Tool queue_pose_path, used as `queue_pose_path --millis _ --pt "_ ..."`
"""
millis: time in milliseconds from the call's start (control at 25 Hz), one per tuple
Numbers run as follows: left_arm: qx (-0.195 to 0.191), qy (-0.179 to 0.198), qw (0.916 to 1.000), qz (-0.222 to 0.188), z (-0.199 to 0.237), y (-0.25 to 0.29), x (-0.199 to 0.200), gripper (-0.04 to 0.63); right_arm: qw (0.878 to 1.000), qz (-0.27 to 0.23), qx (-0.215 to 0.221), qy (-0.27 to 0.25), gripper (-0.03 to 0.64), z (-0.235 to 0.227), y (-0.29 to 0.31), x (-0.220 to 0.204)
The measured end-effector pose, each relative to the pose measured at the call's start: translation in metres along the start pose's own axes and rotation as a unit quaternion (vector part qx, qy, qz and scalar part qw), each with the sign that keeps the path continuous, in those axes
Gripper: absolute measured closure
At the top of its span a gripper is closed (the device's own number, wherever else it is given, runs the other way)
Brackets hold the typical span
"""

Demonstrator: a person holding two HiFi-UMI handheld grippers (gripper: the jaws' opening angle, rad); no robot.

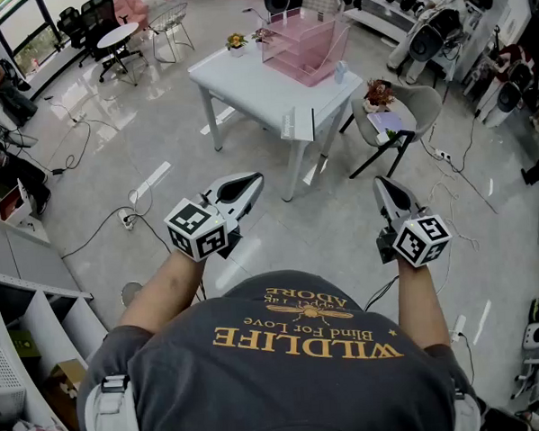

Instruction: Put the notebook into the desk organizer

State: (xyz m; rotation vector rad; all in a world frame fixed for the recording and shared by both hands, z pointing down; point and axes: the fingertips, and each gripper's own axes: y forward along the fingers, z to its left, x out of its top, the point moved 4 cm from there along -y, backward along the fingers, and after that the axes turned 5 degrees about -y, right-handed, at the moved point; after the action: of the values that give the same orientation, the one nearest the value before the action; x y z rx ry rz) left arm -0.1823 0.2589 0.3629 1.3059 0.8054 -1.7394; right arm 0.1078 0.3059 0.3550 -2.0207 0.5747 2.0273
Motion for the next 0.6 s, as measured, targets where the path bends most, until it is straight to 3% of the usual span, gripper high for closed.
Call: queue_pose_path --millis 600 --pt "-0.004 0.003 1.0 0.002 -0.0028 0.009 0.0017 0.597 1.0 -0.001 0.0 -0.004 0.618 -0.0091 0.0009 0.0013"
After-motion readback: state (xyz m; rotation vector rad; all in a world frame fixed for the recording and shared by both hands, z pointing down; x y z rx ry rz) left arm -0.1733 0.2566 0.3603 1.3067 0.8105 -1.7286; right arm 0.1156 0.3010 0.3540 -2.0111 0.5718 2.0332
